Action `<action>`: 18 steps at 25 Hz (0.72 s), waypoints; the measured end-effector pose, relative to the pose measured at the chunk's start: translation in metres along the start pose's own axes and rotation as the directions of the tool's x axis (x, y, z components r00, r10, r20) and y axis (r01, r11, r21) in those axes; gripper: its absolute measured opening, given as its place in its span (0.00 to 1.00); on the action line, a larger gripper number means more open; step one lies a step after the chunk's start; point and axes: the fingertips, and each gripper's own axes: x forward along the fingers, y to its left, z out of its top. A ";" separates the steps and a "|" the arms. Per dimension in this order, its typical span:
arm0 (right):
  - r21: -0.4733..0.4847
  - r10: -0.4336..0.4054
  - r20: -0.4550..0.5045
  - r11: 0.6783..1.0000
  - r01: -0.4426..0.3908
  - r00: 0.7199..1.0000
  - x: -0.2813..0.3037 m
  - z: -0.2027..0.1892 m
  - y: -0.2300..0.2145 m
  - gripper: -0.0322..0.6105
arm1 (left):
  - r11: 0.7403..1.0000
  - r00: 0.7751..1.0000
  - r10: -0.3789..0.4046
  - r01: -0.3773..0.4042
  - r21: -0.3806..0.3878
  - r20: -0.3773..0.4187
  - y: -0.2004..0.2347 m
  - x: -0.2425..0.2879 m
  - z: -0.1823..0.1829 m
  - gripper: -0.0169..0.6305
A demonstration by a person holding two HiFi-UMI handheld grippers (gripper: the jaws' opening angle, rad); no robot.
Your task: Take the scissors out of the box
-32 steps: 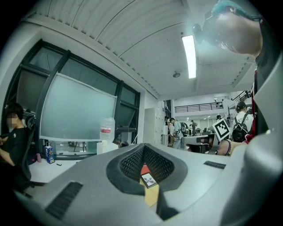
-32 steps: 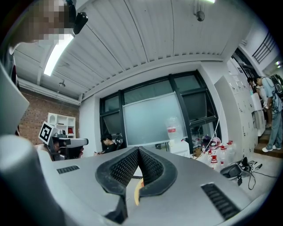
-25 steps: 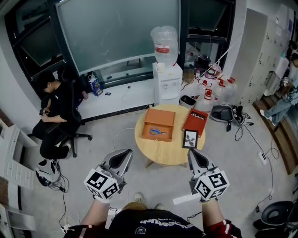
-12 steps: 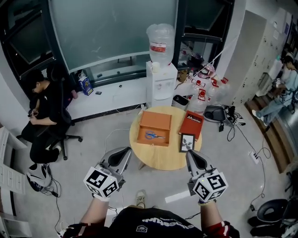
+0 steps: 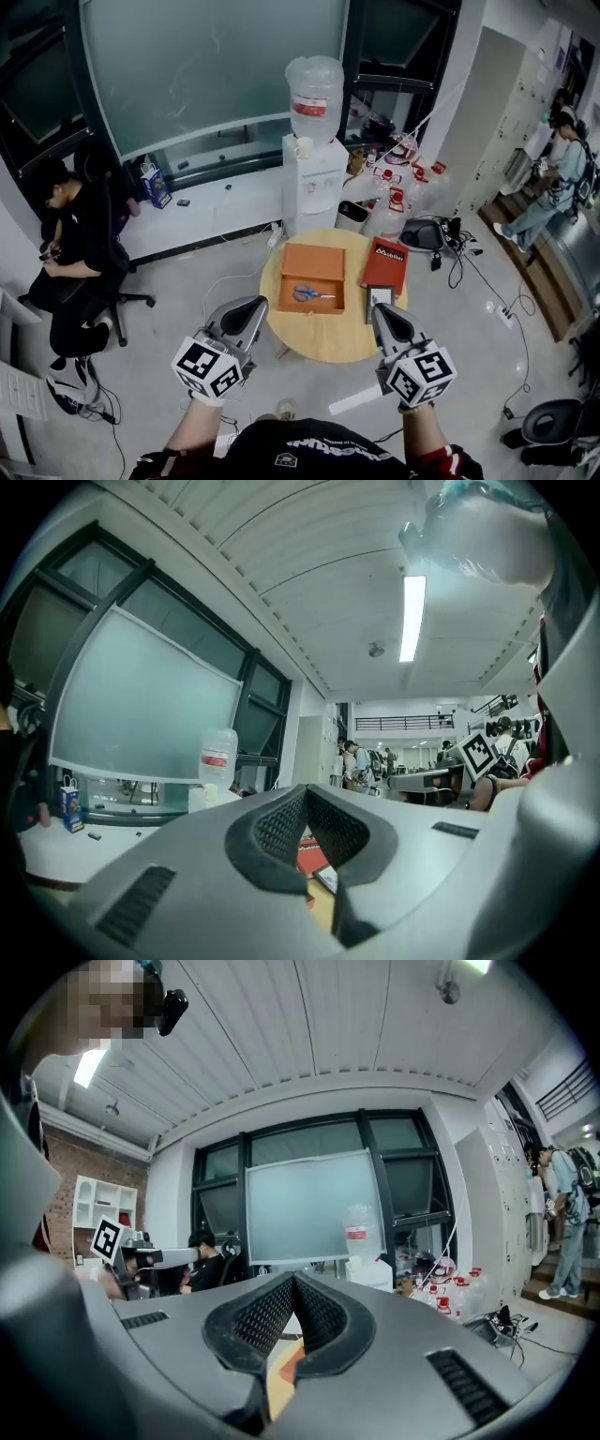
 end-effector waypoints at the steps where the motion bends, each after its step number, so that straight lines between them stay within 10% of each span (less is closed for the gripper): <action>1: -0.002 -0.007 0.000 1.000 0.007 1.000 0.006 0.002 0.002 0.09 | 1.000 1.000 -0.007 0.007 -0.005 0.002 0.007 0.002 0.001 0.05; 18: -0.024 -0.066 -0.018 0.998 0.066 0.998 0.048 0.005 0.020 0.09 | 0.996 0.997 -0.073 0.074 -0.058 0.029 0.056 0.008 -0.007 0.05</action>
